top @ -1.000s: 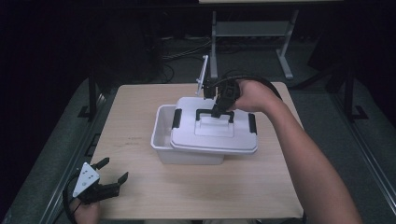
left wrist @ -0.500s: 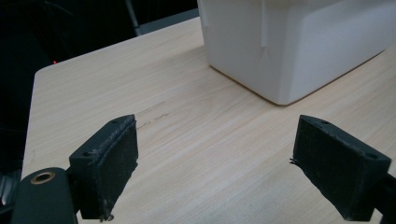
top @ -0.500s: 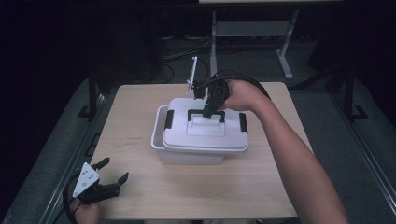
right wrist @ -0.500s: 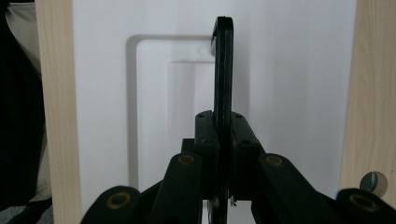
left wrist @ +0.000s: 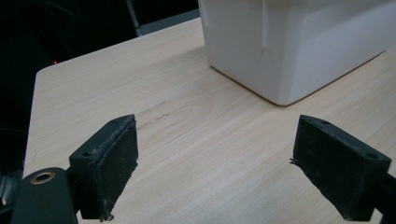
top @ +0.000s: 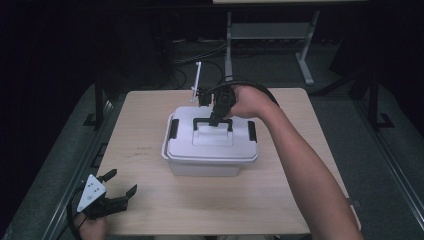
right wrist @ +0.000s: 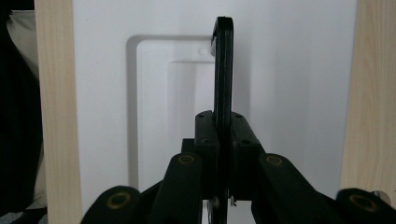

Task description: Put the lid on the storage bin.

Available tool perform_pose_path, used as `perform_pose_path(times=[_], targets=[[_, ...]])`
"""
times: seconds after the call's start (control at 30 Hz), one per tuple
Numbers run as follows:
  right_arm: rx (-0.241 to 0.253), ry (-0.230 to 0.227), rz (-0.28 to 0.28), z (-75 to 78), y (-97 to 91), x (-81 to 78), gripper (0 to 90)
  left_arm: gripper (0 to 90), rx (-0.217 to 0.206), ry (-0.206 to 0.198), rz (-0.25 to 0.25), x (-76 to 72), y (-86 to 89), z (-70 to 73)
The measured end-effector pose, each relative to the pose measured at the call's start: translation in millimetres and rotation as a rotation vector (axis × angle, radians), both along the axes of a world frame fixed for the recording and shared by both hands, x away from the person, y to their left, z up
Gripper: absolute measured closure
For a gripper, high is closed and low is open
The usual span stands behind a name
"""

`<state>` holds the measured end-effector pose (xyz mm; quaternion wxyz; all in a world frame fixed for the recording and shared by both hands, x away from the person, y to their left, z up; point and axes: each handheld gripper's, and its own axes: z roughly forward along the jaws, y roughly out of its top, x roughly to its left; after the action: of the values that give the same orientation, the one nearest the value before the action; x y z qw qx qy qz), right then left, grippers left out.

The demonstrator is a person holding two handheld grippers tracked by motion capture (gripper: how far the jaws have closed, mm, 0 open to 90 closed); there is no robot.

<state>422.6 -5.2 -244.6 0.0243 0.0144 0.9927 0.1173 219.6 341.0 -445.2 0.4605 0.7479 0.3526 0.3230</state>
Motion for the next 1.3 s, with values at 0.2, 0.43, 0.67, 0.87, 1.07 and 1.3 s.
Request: perform_pose_path(times=[0.2, 0.43, 0.67, 0.87, 1.07, 1.3], targets=[[-0.001, 0.001, 0.003, -1.1, 5.6, 2.0, 84.1, 13.5, 0.001, -0.001, -0.001, 0.1, 0.2, 0.1], [-0.006, 0.003, 0.015, -2.2, 13.5, 4.3, 84.1, 13.5, 0.0, -0.002, -0.001, -0.2, 1.1, 0.3], [-0.004, 0.009, 0.016, -6.0, 20.1, 9.2, 84.1, 13.5, -0.005, -0.003, 0.002, 0.1, 1.1, 0.0], [-0.006, 0.019, 0.015, -12.5, 25.6, 14.3, 84.1, 13.5, -0.006, -0.005, 0.005, 0.1, 1.8, 0.1], [-0.011, 0.021, 0.014, -14.3, 29.8, 17.4, 84.1, 13.5, -0.008, -0.005, 0.007, -0.4, 2.9, 0.3], [-0.015, 0.02, 0.015, -17.1, 32.9, 20.8, 84.0, 13.5, -0.013, -0.006, 0.008, -0.7, 3.6, 0.4]])
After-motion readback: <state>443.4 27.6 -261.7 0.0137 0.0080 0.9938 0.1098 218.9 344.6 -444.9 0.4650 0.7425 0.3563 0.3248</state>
